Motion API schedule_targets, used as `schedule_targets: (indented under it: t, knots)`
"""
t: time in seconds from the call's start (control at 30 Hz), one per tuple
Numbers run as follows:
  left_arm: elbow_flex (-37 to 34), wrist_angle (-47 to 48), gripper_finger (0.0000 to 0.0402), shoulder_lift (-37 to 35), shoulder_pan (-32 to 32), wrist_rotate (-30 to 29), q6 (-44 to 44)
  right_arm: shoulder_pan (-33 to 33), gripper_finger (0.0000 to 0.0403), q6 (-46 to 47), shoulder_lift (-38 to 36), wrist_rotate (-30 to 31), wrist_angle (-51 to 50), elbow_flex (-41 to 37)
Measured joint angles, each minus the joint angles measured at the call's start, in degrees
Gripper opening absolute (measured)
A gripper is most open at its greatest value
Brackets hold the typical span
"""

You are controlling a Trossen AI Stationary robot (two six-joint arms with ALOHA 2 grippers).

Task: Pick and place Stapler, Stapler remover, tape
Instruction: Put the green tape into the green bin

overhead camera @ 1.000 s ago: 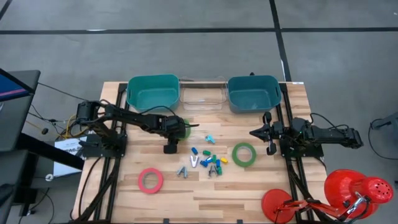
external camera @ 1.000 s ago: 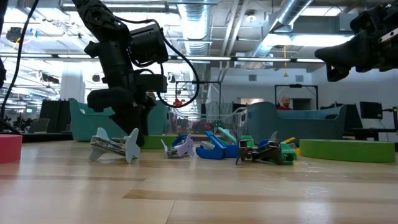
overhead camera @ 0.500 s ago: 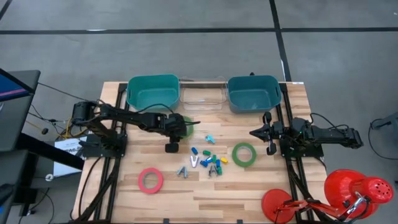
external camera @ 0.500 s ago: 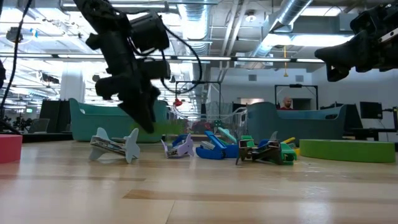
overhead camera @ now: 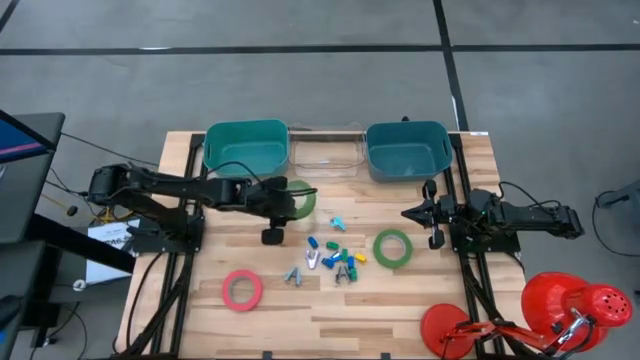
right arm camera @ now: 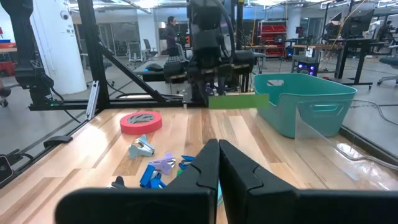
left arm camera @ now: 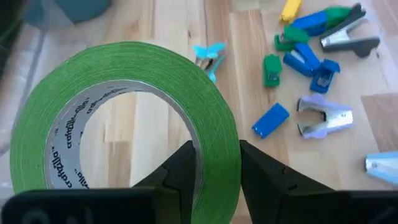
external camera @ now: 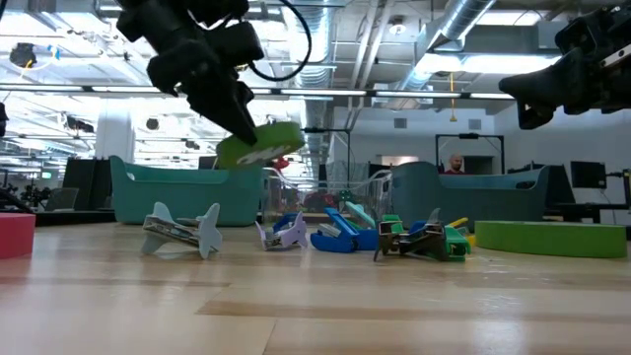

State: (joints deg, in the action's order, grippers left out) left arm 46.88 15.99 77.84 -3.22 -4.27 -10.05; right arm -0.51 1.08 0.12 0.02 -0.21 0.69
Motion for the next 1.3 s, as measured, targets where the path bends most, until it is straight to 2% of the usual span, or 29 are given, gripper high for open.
schedule_targets:
  t: [0.3, 0.6, 1.03, 1.3]
  knots:
    - [5.0, -0.3, 0.0097, 0.0, -1.1, -0.1, -0.3, 0.0, 0.0, 0.0, 0.0, 0.0, 0.0, 0.0]
    - [9.4, -3.4, 0.0097, 0.0, -5.4, -0.2, -2.5, 0.0, 0.0, 0.0, 0.0, 0.0, 0.0, 0.0]
    - [13.0, -7.8, 0.0097, 0.1, -9.5, -0.3, -4.7, 0.0, 0.0, 0.0, 0.0, 0.0, 0.0, 0.0]
    - [13.5, -6.9, 0.0097, -1.0, -11.0, -0.7, -4.7, 0.0, 0.0, 0.0, 0.0, 0.0, 0.0, 0.0]
